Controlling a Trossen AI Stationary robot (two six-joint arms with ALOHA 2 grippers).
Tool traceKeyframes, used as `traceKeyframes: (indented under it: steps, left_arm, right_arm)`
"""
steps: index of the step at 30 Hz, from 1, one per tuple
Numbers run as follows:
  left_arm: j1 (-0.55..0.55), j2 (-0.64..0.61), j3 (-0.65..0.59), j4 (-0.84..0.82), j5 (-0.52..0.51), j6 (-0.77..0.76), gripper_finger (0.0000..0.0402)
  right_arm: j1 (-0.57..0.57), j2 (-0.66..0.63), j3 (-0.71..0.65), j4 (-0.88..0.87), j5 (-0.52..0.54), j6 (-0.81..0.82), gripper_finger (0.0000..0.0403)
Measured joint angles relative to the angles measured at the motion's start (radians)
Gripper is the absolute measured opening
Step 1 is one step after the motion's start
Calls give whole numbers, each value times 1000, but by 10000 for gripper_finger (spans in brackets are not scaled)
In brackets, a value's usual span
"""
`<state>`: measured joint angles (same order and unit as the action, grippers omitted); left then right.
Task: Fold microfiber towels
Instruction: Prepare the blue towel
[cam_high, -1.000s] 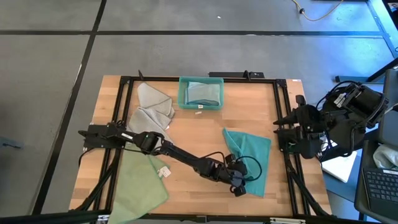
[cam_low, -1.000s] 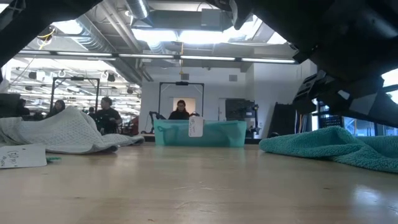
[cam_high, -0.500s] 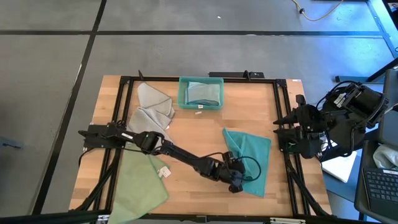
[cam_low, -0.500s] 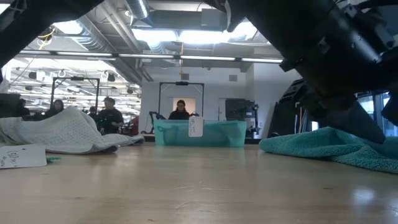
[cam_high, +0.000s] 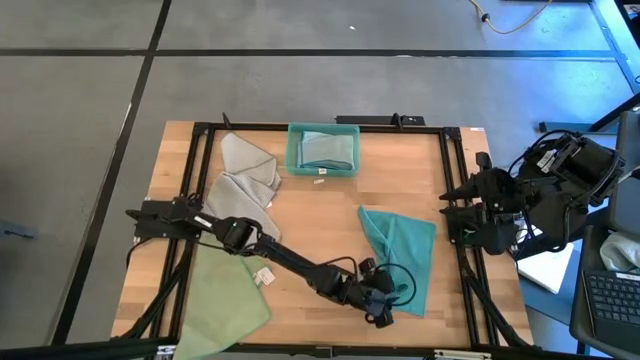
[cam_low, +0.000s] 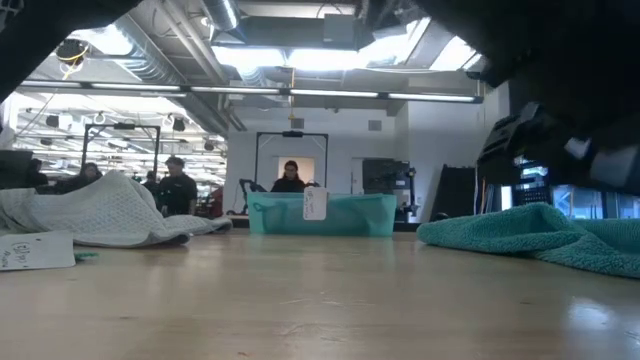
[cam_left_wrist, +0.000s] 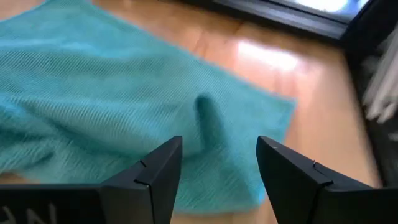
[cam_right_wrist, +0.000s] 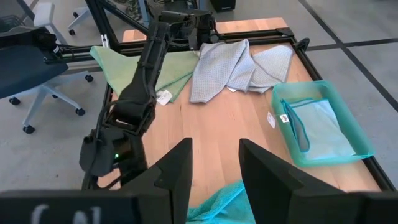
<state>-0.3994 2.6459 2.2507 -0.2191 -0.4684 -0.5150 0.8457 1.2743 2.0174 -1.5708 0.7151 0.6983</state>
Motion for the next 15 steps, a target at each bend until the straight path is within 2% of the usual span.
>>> traceKeyframes:
  steps: [5, 15]
  left_arm:
    - [13, 19, -1, -16, -55, 1, 199]
    - [54, 20, -1, 16, -42, -5, 199]
  right_arm:
    - [0, -1, -19, 1, -2, 4, 133]
    - [0, 0, -94, -1, -58, 82, 133]
